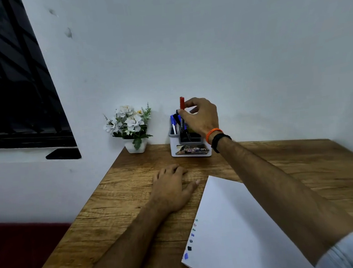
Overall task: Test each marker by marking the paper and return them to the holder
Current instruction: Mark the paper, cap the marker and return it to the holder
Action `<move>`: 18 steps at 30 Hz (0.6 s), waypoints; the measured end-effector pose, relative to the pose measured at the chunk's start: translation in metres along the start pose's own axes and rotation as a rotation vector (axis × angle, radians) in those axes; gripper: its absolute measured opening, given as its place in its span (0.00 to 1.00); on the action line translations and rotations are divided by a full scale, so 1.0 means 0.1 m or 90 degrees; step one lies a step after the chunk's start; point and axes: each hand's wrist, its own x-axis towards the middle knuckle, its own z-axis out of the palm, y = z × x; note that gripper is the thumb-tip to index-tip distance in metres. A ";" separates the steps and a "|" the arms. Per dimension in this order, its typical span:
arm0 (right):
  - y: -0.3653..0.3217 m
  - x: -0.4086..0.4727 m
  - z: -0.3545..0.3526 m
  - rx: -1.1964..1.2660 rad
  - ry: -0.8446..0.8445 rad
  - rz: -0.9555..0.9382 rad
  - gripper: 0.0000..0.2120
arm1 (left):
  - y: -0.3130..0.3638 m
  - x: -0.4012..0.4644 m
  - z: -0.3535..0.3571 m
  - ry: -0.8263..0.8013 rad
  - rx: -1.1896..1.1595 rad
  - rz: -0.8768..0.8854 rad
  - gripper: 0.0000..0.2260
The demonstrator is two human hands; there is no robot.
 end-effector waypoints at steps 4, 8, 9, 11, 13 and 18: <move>-0.14 -0.09 -0.24 0.206 -0.031 0.040 0.09 | 0.00 -0.02 0.00 0.003 0.002 0.001 0.28; -0.19 -0.39 -0.49 0.354 -0.119 0.108 0.09 | -0.01 0.00 -0.03 0.034 -0.090 0.015 0.24; -0.17 -0.51 -0.55 0.376 -0.147 0.134 0.10 | 0.00 -0.02 -0.07 0.067 -0.156 0.016 0.20; -0.11 -0.74 -0.64 0.376 -0.203 0.158 0.11 | 0.05 -0.05 -0.17 0.111 -0.333 -0.011 0.16; -0.04 -0.96 -0.73 0.345 -0.256 0.156 0.11 | 0.11 -0.09 -0.29 0.105 -0.560 -0.026 0.15; 0.09 -1.34 -0.90 0.324 -0.323 0.182 0.11 | 0.26 -0.18 -0.48 -0.019 -0.881 0.031 0.16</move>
